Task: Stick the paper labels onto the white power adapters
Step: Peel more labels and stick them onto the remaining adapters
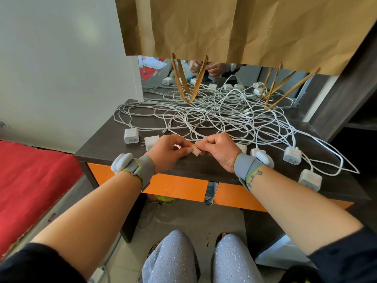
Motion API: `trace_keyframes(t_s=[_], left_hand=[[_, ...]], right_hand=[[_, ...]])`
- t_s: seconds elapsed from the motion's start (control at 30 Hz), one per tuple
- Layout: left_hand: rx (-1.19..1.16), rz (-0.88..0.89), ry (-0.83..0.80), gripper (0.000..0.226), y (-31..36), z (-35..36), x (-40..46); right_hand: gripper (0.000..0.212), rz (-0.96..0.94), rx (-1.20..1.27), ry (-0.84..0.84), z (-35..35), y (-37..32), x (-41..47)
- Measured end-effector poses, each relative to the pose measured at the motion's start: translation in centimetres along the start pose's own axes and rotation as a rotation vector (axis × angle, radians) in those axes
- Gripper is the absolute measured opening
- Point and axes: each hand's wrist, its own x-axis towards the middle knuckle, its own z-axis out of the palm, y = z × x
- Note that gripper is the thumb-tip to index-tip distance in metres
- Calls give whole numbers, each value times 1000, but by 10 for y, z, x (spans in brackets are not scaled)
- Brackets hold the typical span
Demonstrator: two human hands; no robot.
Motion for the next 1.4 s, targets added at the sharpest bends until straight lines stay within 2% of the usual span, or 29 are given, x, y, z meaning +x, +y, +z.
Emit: trace_keyframes(t_s=[0.3, 0.47, 0.8, 1.4], left_hand=[[-48, -62, -24, 7, -2, -3, -1], [-71, -107, -17, 9, -1, -2, -1], [50, -67, -27, 10, 3, -4, -1], [-7, -87, -67, 16, -3, -4, 3]], right_hand=[[8, -31, -16, -139, -5, -5, -2], [7, -51, -83, -117, -4, -5, 0], [5, -69, -90, -132, -3, -9, 0], [4, -67, -97, -149, -4, -3, 3]])
